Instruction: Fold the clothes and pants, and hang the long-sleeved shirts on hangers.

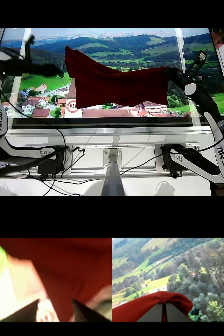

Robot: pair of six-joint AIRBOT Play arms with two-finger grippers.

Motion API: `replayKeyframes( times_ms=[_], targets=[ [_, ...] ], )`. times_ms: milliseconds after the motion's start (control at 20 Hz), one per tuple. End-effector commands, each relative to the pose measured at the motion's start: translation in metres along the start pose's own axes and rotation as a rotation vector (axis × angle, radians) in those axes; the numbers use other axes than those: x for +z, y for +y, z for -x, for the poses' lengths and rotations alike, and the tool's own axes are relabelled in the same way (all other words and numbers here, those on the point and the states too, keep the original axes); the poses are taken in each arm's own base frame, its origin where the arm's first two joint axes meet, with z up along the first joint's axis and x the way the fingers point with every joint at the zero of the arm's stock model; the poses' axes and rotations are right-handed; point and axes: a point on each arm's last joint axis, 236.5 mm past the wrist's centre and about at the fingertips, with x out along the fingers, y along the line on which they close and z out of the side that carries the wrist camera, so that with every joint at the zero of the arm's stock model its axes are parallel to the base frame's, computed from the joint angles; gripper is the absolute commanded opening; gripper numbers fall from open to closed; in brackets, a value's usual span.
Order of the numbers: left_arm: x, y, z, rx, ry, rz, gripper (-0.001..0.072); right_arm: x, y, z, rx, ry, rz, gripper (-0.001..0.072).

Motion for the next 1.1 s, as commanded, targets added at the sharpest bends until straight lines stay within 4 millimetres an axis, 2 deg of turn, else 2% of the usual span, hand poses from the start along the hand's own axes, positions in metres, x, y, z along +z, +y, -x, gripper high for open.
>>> replayKeyframes(
  times_ms=[0, 100, 200, 450, 600, 650, 700, 800, 900, 1050],
  targets=[
    [-0.096, -0.005, -0.027, -0.076, 0.279, 0.184, 0.0549, -0.005, 0.0, 0.0, 0.0, 0.02, 0.001, 0.0013],
    [-0.122, -0.006, -0.044, -0.089, 0.316, 0.235, 0.0554, -0.007, 0.0, 0.0, 0.0, 0.027, 0.002, 0.0012],
    [-0.131, -0.003, -0.059, -0.072, 0.309, 0.256, 0.0554, -0.006, 0.0, 0.0, 0.0, 0.025, 0.001, 0.0013],
    [-0.125, -0.016, -0.088, -0.031, 0.308, 0.176, 0.0554, -0.007, 0.0, 0.0, 0.0, 0.026, 0.0, 0.0012],
    [-0.108, -0.011, -0.107, 0.055, 0.248, 0.171, 0.0553, -0.008, 0.0, 0.0, 0.001, 0.03, -0.008, 0.0013],
    [-0.103, -0.009, -0.11, 0.071, 0.229, 0.16, 0.0523, -0.009, 0.001, 0.0, 0.002, 0.04, -0.009, 0.0012],
    [-0.102, -0.01, -0.111, 0.072, 0.226, 0.155, 0.0462, -0.01, 0.001, 0.0, 0.003, 0.046, -0.009, 0.0013],
    [-0.108, -0.016, -0.112, 0.054, 0.253, 0.151, 0.0447, -0.012, 0.001, 0.0, 0.002, 0.053, -0.006, 0.0013],
    [-0.117, -0.025, -0.109, 0.02, 0.298, 0.156, 0.0215, -0.013, 0.001, 0.0, 0.002, 0.056, -0.006, 0.0013],
    [-0.121, -0.029, -0.107, 0.004, 0.318, 0.154, 0.0185, -0.013, 0.001, 0.0, 0.002, 0.056, -0.006, 0.0012]
  ],
)
